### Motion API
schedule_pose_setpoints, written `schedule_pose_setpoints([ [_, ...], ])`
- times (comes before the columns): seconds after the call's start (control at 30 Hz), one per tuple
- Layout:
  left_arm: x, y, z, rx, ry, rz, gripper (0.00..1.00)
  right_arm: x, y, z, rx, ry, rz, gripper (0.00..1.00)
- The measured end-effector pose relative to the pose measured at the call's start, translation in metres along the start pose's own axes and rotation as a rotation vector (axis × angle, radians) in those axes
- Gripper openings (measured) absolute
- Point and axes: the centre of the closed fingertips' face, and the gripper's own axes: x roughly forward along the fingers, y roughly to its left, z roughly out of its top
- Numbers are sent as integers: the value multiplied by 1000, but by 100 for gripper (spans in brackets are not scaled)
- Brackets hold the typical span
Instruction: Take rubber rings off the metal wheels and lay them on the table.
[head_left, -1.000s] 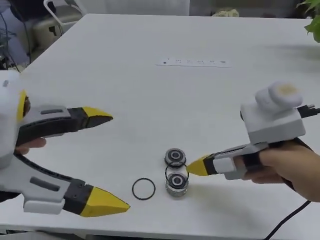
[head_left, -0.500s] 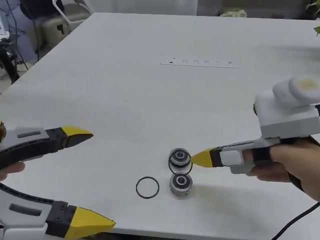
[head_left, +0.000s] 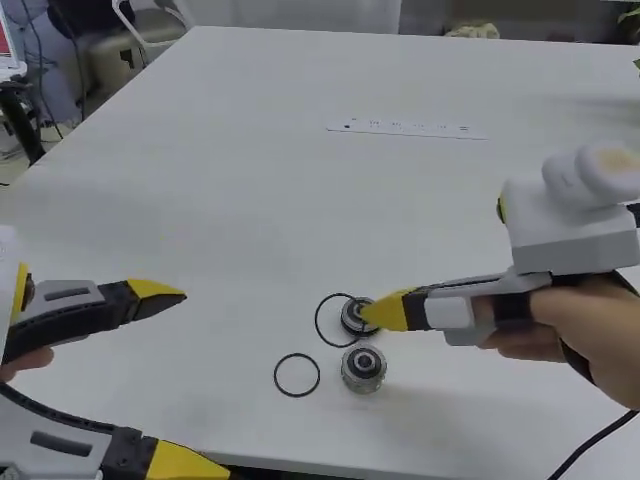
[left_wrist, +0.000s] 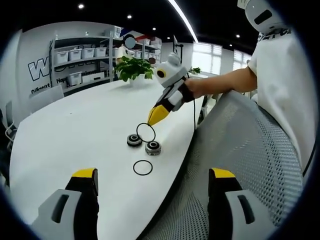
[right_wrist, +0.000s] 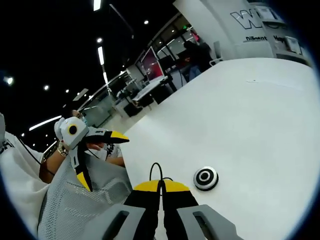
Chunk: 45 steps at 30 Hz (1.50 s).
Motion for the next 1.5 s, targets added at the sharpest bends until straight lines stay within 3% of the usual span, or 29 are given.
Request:
schedule_pose_setpoints([
  [0.13,-1,3,4,-33,-35,8,92,8,8,-1,-26,12,8,0],
  [0.33,-1,2,6,-51,-55,2,93,25,16,-15,-84,76,5,0],
  [0.47,0,1,4,-53,-47,1,93,36,13,-26,-96,117,-27,0],
  [0.6,0,2,4,-67,-52,1,93,45,6,-38,-158,173,-71,0],
  [0.73,0,1,2,-66,-43,-1,92,49,3,-45,-167,201,-86,0],
  [0.93,0,1,3,-72,-48,-1,92,50,-7,-49,-189,218,-126,0],
  [1.5,1,0,3,-79,-44,-6,90,52,-11,-52,-251,242,-139,2],
])
